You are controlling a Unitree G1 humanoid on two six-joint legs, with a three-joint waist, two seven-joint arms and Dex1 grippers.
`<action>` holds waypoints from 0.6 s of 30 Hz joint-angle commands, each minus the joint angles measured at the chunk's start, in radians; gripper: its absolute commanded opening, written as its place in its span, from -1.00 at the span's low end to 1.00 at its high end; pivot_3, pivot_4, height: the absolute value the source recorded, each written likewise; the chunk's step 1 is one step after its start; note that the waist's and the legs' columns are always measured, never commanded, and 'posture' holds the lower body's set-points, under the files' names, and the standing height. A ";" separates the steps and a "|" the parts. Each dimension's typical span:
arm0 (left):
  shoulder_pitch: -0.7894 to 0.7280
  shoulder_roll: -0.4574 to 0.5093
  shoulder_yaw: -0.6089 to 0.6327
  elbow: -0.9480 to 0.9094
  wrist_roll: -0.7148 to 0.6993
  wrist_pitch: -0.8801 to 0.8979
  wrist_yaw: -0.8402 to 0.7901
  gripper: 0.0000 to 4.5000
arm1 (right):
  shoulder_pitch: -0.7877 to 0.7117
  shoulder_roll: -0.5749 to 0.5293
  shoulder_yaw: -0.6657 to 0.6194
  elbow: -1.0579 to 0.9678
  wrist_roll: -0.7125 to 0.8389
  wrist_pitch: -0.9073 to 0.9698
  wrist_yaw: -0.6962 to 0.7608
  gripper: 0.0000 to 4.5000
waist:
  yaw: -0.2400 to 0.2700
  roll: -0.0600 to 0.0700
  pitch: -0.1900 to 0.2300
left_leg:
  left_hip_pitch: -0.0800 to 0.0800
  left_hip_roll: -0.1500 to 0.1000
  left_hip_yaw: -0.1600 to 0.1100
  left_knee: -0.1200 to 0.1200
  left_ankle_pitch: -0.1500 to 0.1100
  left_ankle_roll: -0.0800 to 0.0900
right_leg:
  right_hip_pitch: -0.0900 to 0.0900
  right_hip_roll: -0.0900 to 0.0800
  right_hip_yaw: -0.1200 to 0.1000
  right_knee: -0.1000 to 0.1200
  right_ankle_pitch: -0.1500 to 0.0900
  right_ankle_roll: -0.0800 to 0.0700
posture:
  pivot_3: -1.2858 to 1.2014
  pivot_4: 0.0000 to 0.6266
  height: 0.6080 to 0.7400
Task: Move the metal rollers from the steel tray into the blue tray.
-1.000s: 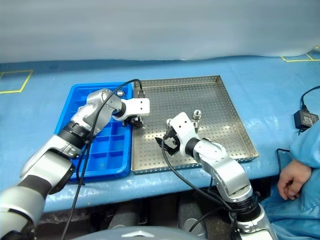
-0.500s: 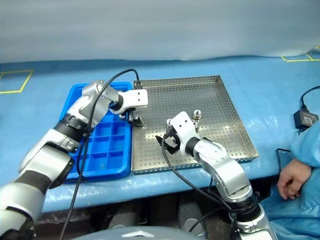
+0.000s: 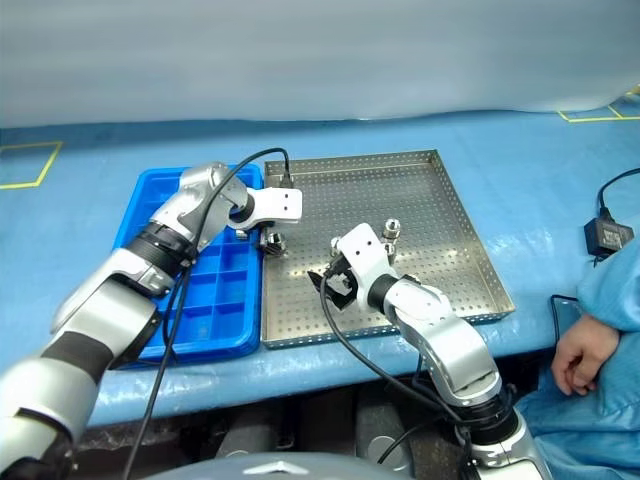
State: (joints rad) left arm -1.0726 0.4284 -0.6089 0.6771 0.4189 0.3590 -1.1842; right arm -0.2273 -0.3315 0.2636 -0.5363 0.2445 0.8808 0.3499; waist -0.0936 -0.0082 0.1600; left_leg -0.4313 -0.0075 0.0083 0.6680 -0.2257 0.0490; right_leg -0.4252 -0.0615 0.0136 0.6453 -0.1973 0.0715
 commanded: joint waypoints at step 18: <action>-0.010 -0.002 -0.047 0.168 0.111 -0.082 0.010 0.99 | 0.007 0.008 -0.011 -0.058 -0.002 -0.012 -0.006 0.96 | -0.042 0.001 -0.001 | 0.004 0.001 0.000 0.005 0.000 0.000 | 0.003 0.001 0.001 0.005 -0.002 0.003 | -0.14 -0.52 1.00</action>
State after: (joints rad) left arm -1.0990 0.4109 -0.6390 0.8088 0.4920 0.2753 -1.1807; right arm -0.2176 -0.3240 0.2682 -0.5518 0.2416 0.8810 0.3479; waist -0.1360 -0.0075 0.1590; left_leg -0.4277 -0.0061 0.0083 0.6738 -0.2256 0.0490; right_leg -0.4226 -0.0606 0.0143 0.6504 -0.1991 0.0749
